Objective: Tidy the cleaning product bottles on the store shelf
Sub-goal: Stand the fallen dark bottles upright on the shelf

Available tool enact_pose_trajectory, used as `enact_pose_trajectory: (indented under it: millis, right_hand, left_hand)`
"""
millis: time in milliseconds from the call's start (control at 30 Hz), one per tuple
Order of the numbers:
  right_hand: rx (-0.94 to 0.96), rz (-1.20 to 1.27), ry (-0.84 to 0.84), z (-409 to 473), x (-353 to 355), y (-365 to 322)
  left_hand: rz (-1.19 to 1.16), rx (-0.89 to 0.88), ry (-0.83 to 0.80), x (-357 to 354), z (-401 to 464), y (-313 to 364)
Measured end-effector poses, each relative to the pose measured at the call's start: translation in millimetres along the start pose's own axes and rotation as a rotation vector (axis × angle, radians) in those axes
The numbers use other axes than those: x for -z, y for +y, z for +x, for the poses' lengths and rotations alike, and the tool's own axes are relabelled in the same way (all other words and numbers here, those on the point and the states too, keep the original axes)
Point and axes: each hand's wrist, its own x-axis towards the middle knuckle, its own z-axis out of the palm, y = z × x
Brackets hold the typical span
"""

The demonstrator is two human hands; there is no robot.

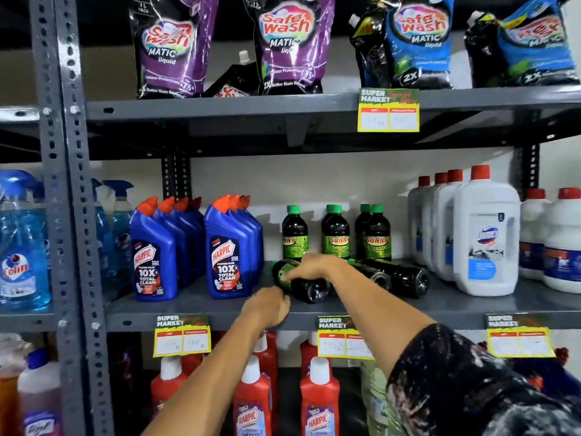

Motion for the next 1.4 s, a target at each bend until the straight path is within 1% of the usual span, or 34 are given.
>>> enact_pose_trajectory:
  millis: [33, 100, 133, 200, 333, 400, 467, 533, 600, 667, 733, 767, 833, 933, 967, 1000, 1067, 1133, 1267, 1400]
  right_hand:
    - [-0.022, -0.065, -0.025, 9, -6, -5]
    - [-0.088, -0.117, 0.062, 15, -16, -6]
    - [-0.133, -0.098, 0.112, 15, -20, -5]
    - [-0.162, -0.040, 0.231, 23, -27, -4]
    - [-0.119, 0.154, 0.516, 26, -40, 7]
    - [-0.080, 0.303, 0.586, 31, -49, 13]
    - [-0.005, 0.530, 0.551, 35, -55, 19]
    - [0.087, 0.748, 0.487, 37, -58, 24]
    - [0.141, 0.872, 0.431, 36, -58, 29]
    - [0.142, 0.907, 0.391, 35, -57, 33]
    - [0.133, 0.862, 0.362, 34, -55, 33]
    - [0.130, 0.806, 0.388, 33, -50, 31]
    - [0.156, 0.664, 0.537, 30, -34, 25]
    - [0.163, 0.453, 0.856, 26, 15, 4]
    - [0.147, 0.386, 0.895, 27, 33, -6]
    - [0.131, 0.309, 0.879, 29, 48, -17]
    - [0.078, 0.145, 0.777, 36, 67, -34]
    - [0.050, 0.064, 0.717, 43, 73, -41]
    - [0.067, 0.143, 0.684, 48, 79, -38]
    - [0.100, 0.121, 0.673, 51, 82, -31]
  left_hand:
    - [0.024, -0.019, 0.005, -4, 3, -4]
    - [0.068, -0.052, 0.063, -8, -5, 1]
    - [0.096, -0.062, 0.101, -8, -9, 4]
    - [0.149, -0.081, 0.165, -13, -10, 4]
    - [0.180, -0.085, 0.186, -11, -11, 3]
    - [0.206, -0.113, 0.198, -12, -10, 3]
    - [0.213, -0.137, 0.211, -14, -8, 1]
    - [0.222, -0.152, 0.180, -16, -6, -1]
    - [0.190, -0.114, 0.133, -13, -7, 0]
    - [0.154, -0.075, 0.081, -12, -5, 2]
    - [0.149, -0.065, 0.045, -11, -3, 3]
    - [0.148, -0.054, 0.029, -11, -3, 3]
    - [0.145, -0.042, -0.003, -11, 0, 2]
    - [0.154, -0.045, -0.037, -12, 3, 1]
    - [0.150, -0.048, -0.048, -12, 3, 1]
    - [0.146, -0.049, -0.061, -11, 3, 1]
    - [0.151, -0.054, -0.074, -11, 3, 1]
    - [0.164, -0.056, -0.075, -11, 3, 1]
    - [0.173, -0.051, -0.084, -13, 5, 0]
    - [0.184, -0.040, -0.098, -12, 6, 1]
